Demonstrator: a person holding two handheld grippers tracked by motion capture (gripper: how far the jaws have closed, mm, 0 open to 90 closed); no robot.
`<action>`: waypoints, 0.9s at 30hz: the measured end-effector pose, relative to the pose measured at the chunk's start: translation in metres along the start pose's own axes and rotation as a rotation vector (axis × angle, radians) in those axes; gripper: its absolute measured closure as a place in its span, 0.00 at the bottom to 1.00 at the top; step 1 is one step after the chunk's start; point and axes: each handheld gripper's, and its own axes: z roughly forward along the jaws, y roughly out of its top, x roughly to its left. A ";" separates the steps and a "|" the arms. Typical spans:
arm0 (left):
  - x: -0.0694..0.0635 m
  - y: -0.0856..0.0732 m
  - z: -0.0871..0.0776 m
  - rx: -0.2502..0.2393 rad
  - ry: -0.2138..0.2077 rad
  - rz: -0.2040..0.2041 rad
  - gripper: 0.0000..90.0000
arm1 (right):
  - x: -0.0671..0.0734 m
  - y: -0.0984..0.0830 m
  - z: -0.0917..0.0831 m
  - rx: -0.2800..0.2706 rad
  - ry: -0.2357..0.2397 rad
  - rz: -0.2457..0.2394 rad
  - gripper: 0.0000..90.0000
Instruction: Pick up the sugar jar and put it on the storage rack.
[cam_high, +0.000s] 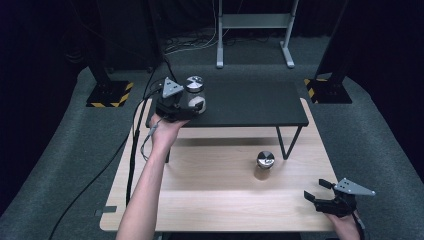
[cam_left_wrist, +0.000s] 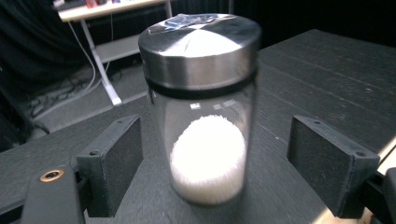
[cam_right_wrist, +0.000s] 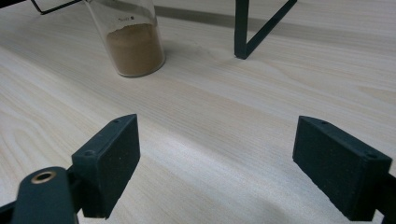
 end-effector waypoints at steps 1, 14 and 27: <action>-0.001 -0.004 -0.004 -0.004 0.006 0.007 0.20 | 0.000 0.000 0.000 0.001 -0.001 0.000 0.15; -0.009 -0.059 -0.059 -0.060 0.021 0.036 0.19 | 0.002 0.000 0.000 -0.001 -0.012 -0.003 0.16; -0.021 -0.143 -0.103 -0.059 0.069 0.011 0.19 | 0.002 0.001 0.000 0.003 -0.016 0.001 0.16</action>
